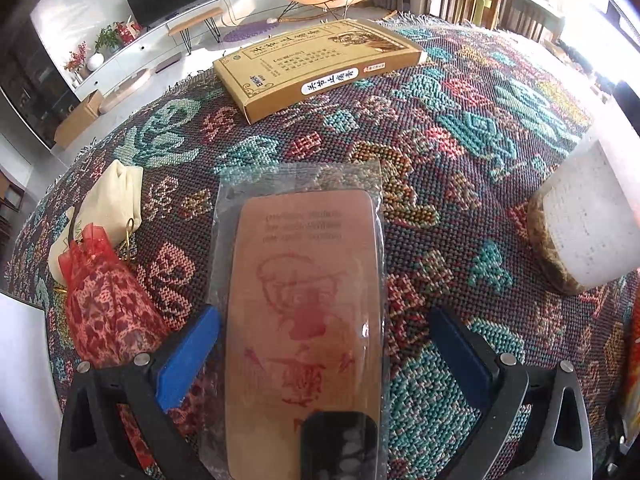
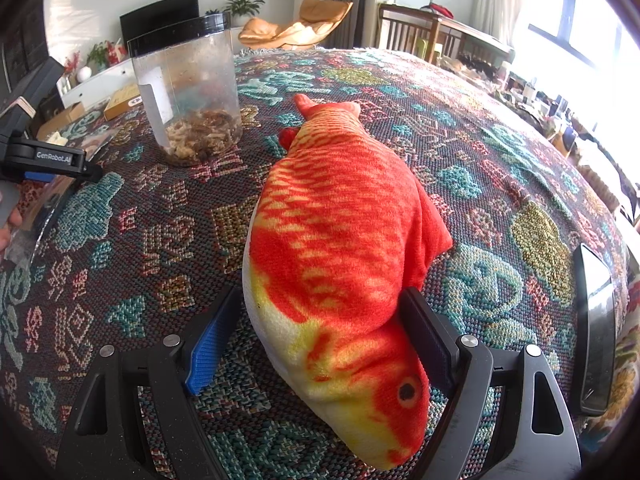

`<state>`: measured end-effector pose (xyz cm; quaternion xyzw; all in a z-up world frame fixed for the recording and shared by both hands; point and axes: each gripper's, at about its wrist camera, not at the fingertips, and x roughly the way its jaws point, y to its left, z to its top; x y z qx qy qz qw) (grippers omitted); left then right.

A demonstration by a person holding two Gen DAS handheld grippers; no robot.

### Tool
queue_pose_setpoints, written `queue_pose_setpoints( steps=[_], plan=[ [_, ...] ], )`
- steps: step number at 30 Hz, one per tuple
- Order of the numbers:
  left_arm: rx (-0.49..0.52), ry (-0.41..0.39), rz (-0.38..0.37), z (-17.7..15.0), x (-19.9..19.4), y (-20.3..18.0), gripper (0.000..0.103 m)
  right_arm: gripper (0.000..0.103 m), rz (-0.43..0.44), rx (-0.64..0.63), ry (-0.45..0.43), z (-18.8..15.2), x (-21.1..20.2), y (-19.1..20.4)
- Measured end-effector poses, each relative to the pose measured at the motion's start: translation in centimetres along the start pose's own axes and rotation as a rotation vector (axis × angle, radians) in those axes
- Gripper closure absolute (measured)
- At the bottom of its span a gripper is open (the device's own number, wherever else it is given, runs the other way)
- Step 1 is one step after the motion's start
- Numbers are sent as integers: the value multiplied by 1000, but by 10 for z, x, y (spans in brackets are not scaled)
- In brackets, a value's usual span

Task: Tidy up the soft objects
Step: 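Grasp the clear plastic phone-case packet with the left gripper while the right gripper holds the fish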

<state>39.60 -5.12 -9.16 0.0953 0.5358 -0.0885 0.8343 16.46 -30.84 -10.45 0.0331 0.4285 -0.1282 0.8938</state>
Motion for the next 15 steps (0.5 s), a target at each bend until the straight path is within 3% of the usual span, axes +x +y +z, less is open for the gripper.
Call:
queue_pose_setpoints(
  steps=[4, 7, 11, 13, 14, 15],
  plan=[
    [-71, 6, 19, 3, 2, 23, 0, 19, -1, -1, 0, 0, 0, 0],
    [-123, 26, -32, -2, 8, 36, 0, 19, 1, -2, 1, 1, -1, 0],
    [-67, 51, -48, -6, 4, 19, 0, 20, 37, 48, -27, 4, -24, -11],
    [-21, 9, -64, -12, -4, 10, 10, 20, 69, 77, -71, 11, -41, -19],
    [-19, -20, -74, -16, -9, 8, 25, 20, 80, 84, -80, 18, -44, -21],
    [-22, -35, -66, -18, -14, 7, 29, 20, 91, 84, -75, 28, -43, -23]
  ],
)
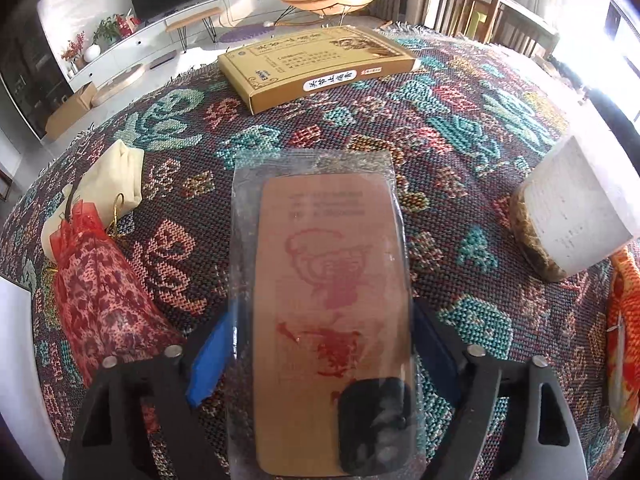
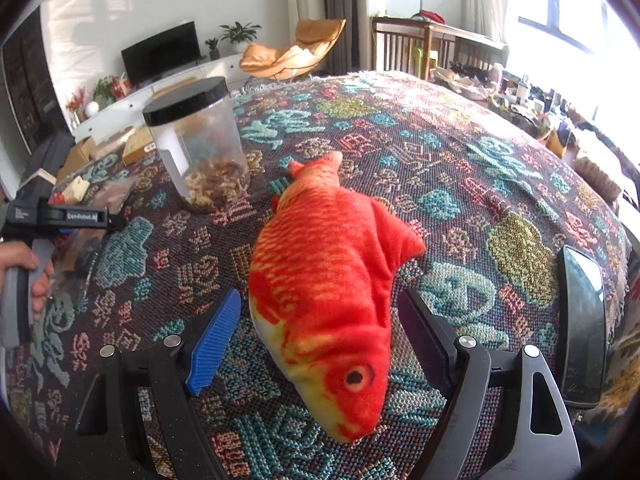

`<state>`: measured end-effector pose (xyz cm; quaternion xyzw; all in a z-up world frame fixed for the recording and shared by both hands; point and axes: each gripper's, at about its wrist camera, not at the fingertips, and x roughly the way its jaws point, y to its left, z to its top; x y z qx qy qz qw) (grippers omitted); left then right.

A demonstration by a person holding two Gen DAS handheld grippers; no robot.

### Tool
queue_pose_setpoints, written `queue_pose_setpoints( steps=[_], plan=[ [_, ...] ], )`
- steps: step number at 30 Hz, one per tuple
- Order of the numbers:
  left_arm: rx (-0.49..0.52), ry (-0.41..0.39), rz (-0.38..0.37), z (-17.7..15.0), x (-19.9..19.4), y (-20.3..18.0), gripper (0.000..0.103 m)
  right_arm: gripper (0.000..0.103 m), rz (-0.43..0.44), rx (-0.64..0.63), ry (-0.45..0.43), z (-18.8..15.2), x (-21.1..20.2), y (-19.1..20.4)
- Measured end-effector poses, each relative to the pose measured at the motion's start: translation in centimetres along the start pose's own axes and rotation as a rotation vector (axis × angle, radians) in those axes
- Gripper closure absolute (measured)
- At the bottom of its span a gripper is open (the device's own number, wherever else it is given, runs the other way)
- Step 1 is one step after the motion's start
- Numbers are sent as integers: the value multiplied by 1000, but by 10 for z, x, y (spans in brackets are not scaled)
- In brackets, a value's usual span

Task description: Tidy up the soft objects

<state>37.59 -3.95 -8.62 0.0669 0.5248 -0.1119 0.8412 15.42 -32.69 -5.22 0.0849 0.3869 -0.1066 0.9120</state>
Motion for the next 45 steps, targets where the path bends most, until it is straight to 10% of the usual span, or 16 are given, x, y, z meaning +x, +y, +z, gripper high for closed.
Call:
queue_pose_setpoints(
  steps=[5, 6, 7, 9, 15, 21, 26, 31, 37, 41, 45],
  plan=[
    [-85, -12, -119, -33, -27, -2, 29, 23, 32, -121, 228, 29, 67, 0],
    [-105, -29, -158, -43, -39, -3, 29, 42, 63, -88, 222, 26, 66, -9],
    [-129, -53, -198, -54, -53, -2, 29, 66, 84, -64, 209, 25, 58, -17],
    [-183, -110, -279, -81, -87, -1, 29, 75, 150, 5, 190, 23, 34, -30],
    [-306, -282, -392, -155, -204, 50, 29, 76, 360, 41, 104, 19, -65, -2],
    [-378, -406, -154, -224, -308, 162, 29, 76, 727, -143, 103, 19, -149, 149],
    [-486, -354, 139, -286, -334, 251, 28, 73, 983, -323, 178, -14, -193, 296],
    [-628, -238, 290, -332, -312, 298, 7, 26, 1155, -360, 363, -65, -180, 395],
    [-664, -311, 329, -344, -307, 290, 7, 26, 1066, -301, 313, -62, -133, 349],
    [-588, -385, 169, -324, -309, 246, 7, 27, 603, -409, 121, -69, -77, 275],
    [-418, -407, -35, -285, -299, 164, 7, 27, 232, -380, 106, -89, -6, 190]
  ],
)
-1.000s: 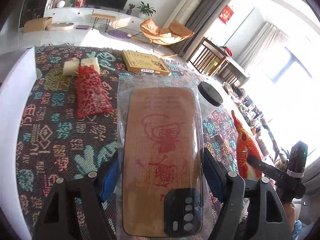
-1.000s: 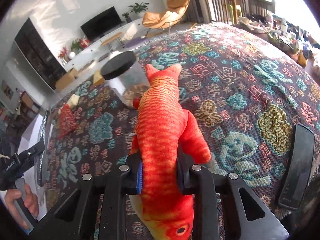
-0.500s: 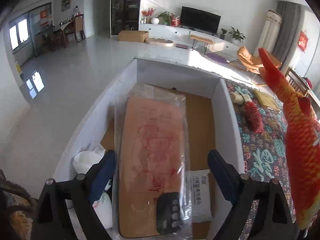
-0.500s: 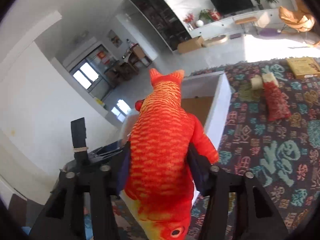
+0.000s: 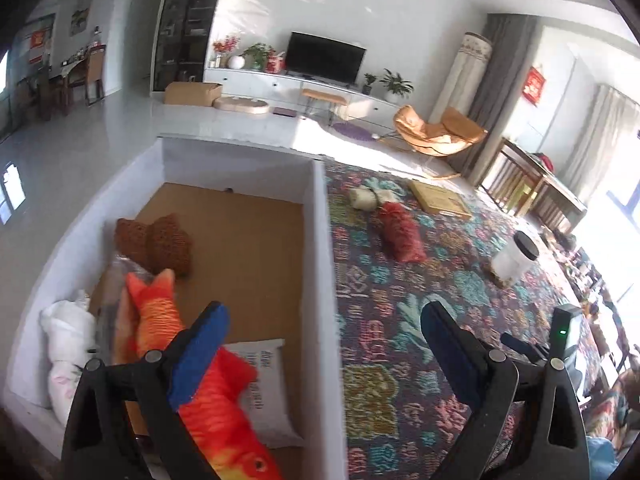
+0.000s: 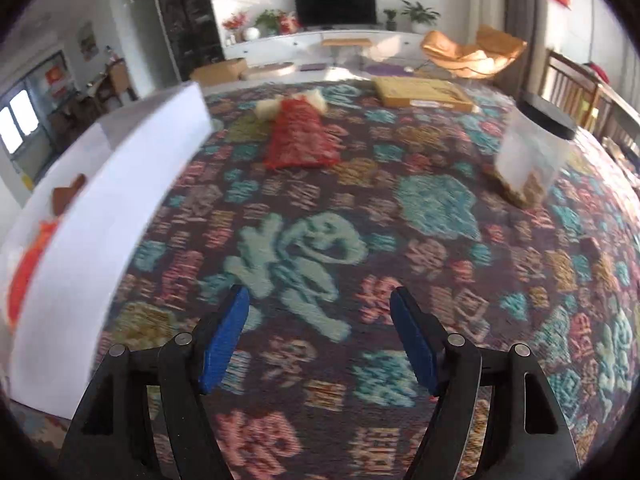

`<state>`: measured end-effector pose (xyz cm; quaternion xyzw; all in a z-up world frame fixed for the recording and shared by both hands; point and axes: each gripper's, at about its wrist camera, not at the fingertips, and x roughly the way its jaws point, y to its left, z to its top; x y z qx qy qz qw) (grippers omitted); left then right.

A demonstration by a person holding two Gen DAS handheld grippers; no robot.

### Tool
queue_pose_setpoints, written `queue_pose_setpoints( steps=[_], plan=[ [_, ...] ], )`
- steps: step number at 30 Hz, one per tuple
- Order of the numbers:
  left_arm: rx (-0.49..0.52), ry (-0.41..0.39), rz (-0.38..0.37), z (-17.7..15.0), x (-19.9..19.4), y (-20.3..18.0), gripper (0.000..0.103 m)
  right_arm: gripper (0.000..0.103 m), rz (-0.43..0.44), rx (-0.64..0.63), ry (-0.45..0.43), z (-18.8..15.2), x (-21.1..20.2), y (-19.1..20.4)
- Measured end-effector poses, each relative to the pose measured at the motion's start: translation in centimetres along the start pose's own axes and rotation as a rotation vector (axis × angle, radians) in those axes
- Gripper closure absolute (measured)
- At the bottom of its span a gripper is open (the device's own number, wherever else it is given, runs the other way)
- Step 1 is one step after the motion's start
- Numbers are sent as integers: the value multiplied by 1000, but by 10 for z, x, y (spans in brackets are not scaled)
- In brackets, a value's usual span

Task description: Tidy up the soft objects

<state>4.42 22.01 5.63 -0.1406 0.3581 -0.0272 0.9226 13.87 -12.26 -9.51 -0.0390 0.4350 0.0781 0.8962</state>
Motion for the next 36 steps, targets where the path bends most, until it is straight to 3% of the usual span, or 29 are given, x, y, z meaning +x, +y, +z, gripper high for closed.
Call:
queue_pose_setpoints(
  steps=[4, 7, 9, 13, 20, 23, 25, 28, 36],
  plan=[
    [135, 118, -176, -34, 46, -102, 6, 27, -169, 98, -16, -28, 3, -63],
    [181, 228, -196, -66, 96, -151, 6, 27, -153, 189, -47, -27, -10, -85],
    [206, 277, -155, -81, 122, -165, 6, 27, -189, 179, -56, -25, -11, -84],
    [254, 253, -14, -83, 154, -158, 6, 25, -177, 189, -15, -25, -1, -85],
    [178, 238, 69, -63, 196, -113, 6, 22, -164, 206, -12, -28, -3, -88],
    [181, 239, 94, -66, 208, -102, 6, 21, -165, 205, -12, -28, -3, -89],
    [240, 206, 113, -72, 208, -103, 6, 21, -165, 205, -13, -28, -3, -88],
    [270, 216, 120, -75, 211, -107, 0, 21, -165, 205, -12, -28, -3, -87],
    [267, 218, 119, -75, 211, -105, 0, 21, -165, 205, -13, -28, -3, -87]
  ],
)
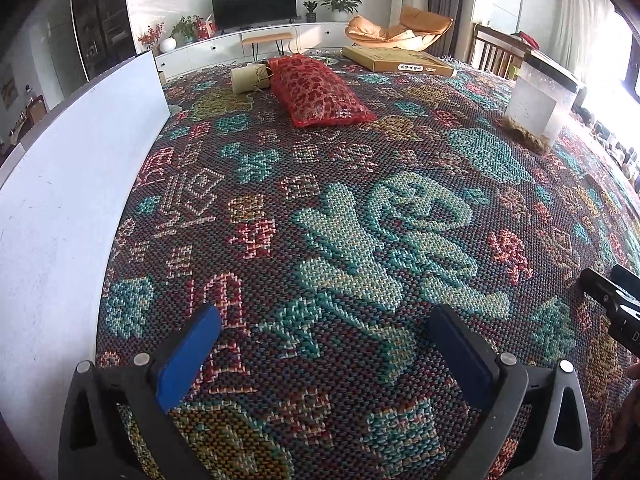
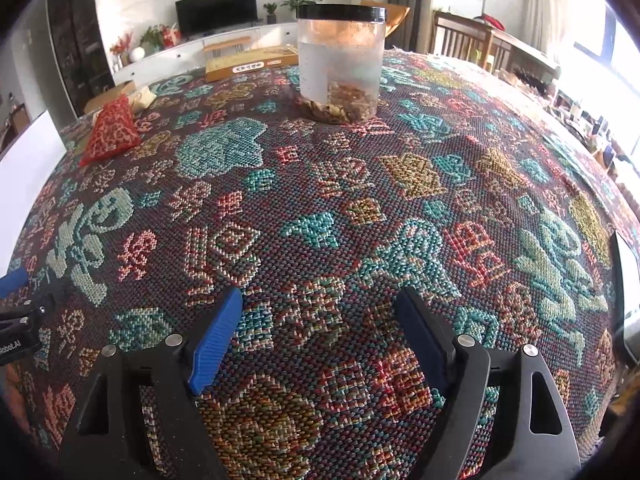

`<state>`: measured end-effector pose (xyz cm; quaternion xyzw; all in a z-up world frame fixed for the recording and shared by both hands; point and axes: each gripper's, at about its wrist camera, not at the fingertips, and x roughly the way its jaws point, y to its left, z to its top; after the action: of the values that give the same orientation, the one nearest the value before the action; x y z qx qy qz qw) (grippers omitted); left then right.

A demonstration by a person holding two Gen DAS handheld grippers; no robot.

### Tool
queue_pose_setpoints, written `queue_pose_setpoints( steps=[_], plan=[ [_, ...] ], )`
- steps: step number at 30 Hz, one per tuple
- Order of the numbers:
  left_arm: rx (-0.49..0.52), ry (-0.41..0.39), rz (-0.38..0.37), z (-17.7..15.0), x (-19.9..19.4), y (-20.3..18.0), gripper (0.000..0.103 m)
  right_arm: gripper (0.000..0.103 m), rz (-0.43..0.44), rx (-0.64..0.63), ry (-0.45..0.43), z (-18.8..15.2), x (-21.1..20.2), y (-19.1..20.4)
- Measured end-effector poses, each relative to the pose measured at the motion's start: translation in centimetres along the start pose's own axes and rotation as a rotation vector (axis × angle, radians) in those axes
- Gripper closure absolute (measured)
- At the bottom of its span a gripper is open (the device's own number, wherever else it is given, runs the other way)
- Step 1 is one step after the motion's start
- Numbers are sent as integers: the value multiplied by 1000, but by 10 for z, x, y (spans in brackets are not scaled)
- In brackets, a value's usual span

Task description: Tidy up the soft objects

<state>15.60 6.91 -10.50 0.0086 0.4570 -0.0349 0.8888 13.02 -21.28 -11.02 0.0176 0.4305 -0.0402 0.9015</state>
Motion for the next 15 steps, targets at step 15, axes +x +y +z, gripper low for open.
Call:
queue_pose_setpoints(
  steps=[15],
  plan=[
    [-2, 1, -4, 0, 0, 0, 0, 21, 6, 1, 0, 0, 0, 0]
  ],
)
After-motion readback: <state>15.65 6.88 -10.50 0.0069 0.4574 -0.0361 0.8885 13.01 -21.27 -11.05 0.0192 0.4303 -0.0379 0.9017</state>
